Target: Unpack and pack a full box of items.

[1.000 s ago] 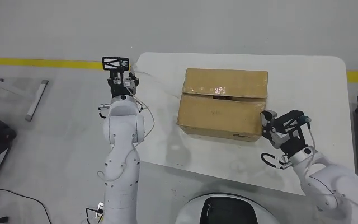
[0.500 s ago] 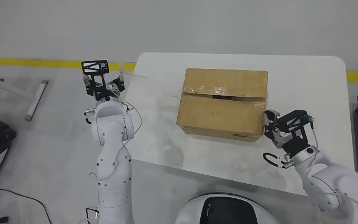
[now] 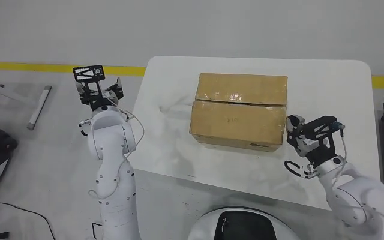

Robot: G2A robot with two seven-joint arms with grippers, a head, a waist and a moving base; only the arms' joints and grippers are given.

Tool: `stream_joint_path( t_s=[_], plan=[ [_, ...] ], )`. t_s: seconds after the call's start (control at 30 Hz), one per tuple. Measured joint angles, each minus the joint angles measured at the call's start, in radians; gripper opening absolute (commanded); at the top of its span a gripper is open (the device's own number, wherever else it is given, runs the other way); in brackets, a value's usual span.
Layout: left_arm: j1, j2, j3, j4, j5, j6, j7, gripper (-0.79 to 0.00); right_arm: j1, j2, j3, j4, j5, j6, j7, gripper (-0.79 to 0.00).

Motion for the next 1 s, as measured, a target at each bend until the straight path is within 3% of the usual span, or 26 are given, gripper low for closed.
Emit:
stream_joint_path(
  t_s=[0.2,0.4,0.63,1.0],
  plan=[
    [0.044,-0.01,0.108,-0.077,-0.067,-0.085,-0.007,0.0,-0.056,0.001,0.087,-0.038,0.046,0.014,-0.041,-0.785],
    [0.065,-0.028,0.286,-0.111,-0.154,-0.158,-0.015,0.0,-0.123,0.001,0.178,-0.04,0.085,0.012,-0.076,-0.785],
    [0.023,-0.052,0.475,-0.013,-0.178,-0.224,-0.014,0.0,-0.192,-0.002,0.251,-0.024,0.128,0.0,-0.118,-0.785],
    [-0.089,-0.082,0.591,0.187,-0.156,-0.264,-0.01,0.0,-0.243,-0.007,0.286,-0.01,0.152,0.005,-0.155,-0.785]
  ],
)
